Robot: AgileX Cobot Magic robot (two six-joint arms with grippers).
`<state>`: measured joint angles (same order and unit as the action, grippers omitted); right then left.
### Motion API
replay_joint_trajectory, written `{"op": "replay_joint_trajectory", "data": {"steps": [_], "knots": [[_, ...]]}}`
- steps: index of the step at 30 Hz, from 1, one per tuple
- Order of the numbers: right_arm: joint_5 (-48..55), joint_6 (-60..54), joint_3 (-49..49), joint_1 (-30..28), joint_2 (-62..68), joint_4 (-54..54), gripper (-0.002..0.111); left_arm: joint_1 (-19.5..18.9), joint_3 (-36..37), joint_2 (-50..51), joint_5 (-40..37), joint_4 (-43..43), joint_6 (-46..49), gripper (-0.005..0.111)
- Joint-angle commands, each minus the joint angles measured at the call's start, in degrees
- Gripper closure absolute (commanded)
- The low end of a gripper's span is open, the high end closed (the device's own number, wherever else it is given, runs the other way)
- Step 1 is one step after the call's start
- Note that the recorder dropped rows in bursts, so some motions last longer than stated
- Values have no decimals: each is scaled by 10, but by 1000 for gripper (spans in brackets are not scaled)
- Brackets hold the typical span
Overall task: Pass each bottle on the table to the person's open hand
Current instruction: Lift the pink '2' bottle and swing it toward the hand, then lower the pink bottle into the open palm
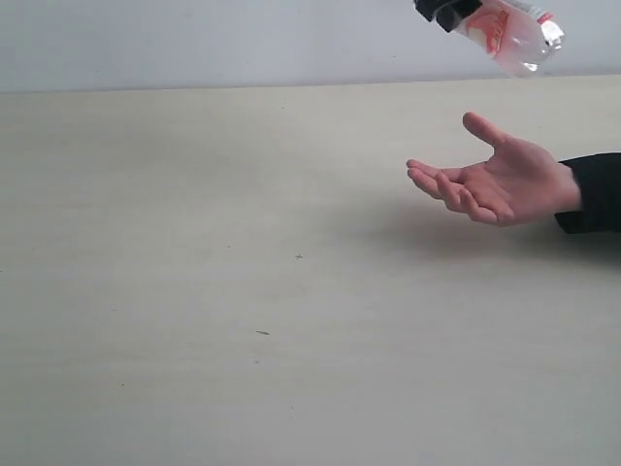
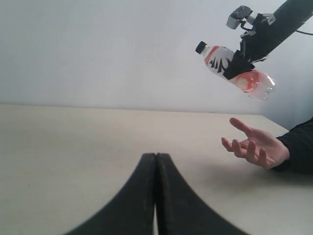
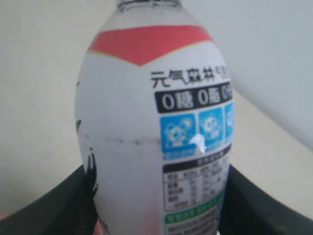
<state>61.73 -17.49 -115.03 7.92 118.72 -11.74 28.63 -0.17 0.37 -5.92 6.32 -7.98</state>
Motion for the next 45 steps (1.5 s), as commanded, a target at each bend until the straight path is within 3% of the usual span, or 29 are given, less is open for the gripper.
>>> {"op": "replay_joint_trajectory", "data": {"steps": [1,8,18,25,29,39,45], "knots": [[82,89,-2,1,-17,-6,108,-1,2,-4,4,-2,2,107],[82,137,73,1,-87,85,108,-1,2,-4,4,-2,2,107],[80,216,259,1,-154,110,108,-1,2,-4,4,-2,2,107],[-40,261,349,1,-154,117,108,-1,2,-4,4,-2,2,107],[-81,282,368,1,-154,111,108,-1,2,-4,4,-2,2,107],[-34,290,368,-26,-133,99,108,-1,2,-4,4,-2,2,107],[-73,282,368,-27,-114,99,108,-1,2,-4,4,-2,2,107]]}}
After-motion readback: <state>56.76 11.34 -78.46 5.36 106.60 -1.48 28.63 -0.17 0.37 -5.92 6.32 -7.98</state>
